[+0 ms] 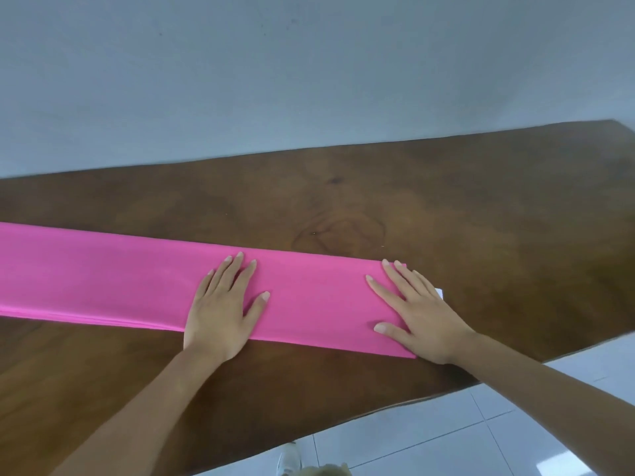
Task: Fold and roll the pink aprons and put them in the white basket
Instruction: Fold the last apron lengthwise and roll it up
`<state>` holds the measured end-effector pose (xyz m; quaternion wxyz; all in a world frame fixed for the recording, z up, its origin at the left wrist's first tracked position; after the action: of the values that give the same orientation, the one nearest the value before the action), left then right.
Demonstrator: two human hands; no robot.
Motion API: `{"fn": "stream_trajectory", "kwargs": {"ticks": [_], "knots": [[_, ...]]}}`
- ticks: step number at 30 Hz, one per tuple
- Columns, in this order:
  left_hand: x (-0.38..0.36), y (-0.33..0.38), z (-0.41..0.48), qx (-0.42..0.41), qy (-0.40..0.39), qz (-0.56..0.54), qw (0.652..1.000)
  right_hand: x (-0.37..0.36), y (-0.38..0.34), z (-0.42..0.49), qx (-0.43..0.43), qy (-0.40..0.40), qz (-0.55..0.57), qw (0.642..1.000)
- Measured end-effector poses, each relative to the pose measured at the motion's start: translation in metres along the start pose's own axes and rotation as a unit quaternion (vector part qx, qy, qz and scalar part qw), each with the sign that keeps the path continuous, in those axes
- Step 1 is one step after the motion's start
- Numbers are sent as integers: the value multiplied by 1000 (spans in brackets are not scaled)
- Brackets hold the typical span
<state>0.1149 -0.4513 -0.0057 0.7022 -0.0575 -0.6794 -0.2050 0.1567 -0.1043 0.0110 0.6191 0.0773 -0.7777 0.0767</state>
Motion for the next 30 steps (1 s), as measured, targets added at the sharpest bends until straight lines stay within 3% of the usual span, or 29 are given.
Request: {"fn": "stream_trajectory", "kwargs": {"ticks": [13, 19, 23, 30], "knots": [[-1, 16, -78, 121, 58, 31, 990, -5, 14, 2, 30, 45, 9, 999], [-7, 34, -112, 207, 107, 51, 971, -11, 16, 1, 38, 52, 14, 998], [-13, 50, -129, 263, 98, 52, 959, -14, 19, 3, 40, 63, 9, 997], [-29, 90, -171, 285, 112, 61, 950, -15, 20, 5, 46, 82, 9, 995]]}}
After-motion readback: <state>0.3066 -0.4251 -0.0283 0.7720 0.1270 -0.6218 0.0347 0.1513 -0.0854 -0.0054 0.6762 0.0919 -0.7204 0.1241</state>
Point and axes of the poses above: each hand's wrist, its own z-axis towards the middle knuckle, its own x-axis out of the back of the hand, y = z × x, the point moved 3 cm from there along z, towards the middle knuckle, and after that the axes turned 9 degrees about -x, right-handed, at the moved point
